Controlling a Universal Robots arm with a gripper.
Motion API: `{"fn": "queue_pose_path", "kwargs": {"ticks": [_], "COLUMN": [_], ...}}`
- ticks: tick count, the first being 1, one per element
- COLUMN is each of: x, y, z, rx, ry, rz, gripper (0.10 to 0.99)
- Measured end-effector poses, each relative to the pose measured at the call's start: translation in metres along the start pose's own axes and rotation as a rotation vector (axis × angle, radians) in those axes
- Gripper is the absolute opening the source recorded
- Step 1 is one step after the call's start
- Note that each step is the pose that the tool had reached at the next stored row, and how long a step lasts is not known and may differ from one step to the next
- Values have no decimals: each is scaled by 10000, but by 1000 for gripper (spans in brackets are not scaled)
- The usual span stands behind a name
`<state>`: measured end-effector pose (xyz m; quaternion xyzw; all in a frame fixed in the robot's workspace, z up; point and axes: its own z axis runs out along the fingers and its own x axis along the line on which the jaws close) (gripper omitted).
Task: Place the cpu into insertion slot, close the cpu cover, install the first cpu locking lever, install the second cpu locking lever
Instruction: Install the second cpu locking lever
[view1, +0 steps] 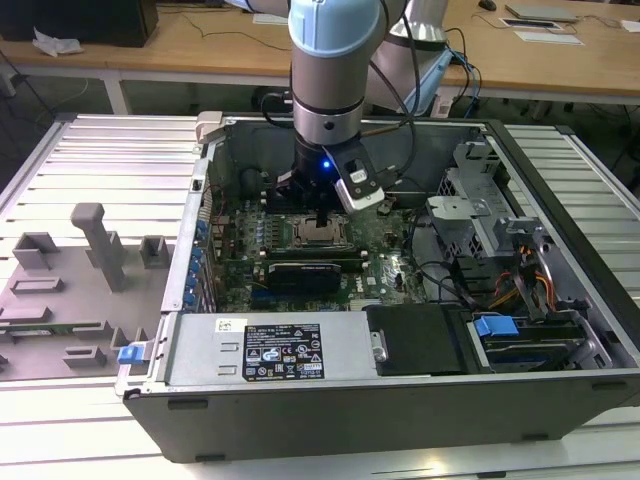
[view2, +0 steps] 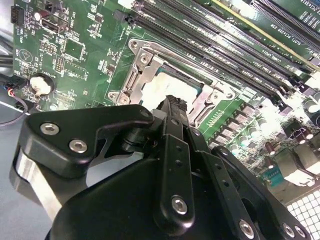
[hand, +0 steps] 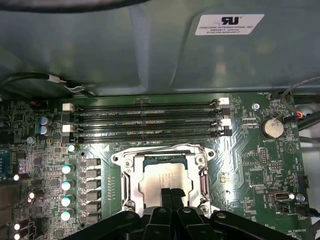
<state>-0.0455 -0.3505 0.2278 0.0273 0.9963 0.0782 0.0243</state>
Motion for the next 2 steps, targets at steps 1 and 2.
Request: {"fn": "queue_pose_path", "kwargs": {"ticks": [1, 2], "x": [0, 0], "y": [0, 0], "z": [0, 0], "rx": [0, 1], "ry": [0, 0], "rz": [0, 0], "gripper": [106, 106]}}
